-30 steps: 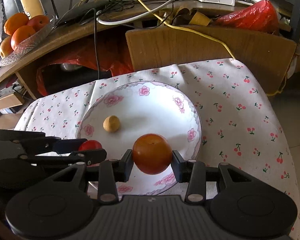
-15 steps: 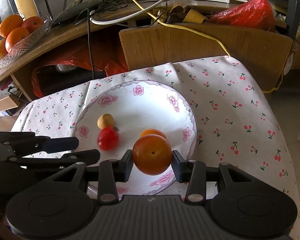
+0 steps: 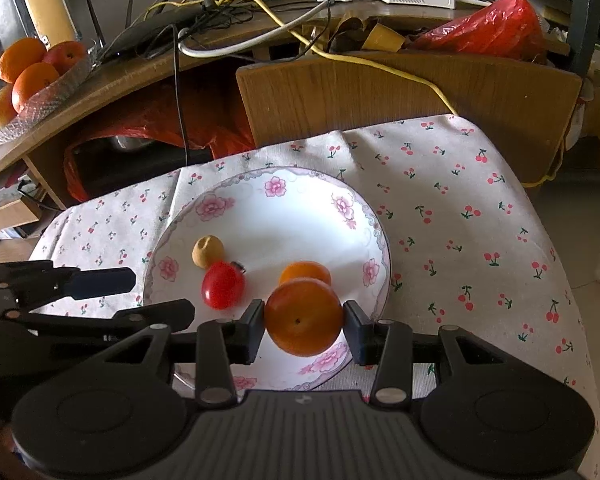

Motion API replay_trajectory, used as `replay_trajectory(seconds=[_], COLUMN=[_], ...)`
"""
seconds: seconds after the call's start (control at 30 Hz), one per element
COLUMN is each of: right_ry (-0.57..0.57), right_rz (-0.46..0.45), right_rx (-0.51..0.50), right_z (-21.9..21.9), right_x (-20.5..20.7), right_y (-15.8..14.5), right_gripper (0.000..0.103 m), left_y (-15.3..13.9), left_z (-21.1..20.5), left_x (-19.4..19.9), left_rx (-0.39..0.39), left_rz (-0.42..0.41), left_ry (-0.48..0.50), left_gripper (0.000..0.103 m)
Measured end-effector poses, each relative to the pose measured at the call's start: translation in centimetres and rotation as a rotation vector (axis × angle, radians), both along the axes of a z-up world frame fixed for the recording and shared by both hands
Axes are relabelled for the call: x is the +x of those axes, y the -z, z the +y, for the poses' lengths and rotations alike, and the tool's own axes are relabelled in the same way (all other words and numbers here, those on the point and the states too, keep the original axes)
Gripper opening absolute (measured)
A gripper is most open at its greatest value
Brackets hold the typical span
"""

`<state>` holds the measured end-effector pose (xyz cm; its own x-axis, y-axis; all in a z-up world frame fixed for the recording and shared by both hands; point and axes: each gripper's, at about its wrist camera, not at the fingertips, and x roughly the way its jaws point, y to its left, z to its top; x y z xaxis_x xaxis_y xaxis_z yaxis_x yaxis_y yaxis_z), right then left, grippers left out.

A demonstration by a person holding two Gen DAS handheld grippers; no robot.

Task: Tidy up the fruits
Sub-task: 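Open the left tool over the bowl while the right tool releases the large tomato inside, then withdraw both tools from the bowl toward the remaining fruit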

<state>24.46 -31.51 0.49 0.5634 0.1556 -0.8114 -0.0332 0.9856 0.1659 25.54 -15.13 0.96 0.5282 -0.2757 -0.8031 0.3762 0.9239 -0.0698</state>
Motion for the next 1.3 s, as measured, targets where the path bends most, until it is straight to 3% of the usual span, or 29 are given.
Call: replay_trajectory(seconds=[0.27, 1.3], right_ry=[0.004, -0.027], right_rz=[-0.054, -0.047], right_rx=[0.031, 0.002], right_z=[-0.2, 0.7], right_x=[-0.4, -3.4], right_y=[-1.5, -1.6], right_gripper=[0.038, 0.038], left_y=[-0.1, -0.9], left_z=[0.4, 0.6], left_x=[-0.3, -3.6], left_rx=[0.004, 0.033], left_rz=[-0.001, -0.032], left_ry=[-0.004, 0.023], left_gripper=[0.070, 0.073])
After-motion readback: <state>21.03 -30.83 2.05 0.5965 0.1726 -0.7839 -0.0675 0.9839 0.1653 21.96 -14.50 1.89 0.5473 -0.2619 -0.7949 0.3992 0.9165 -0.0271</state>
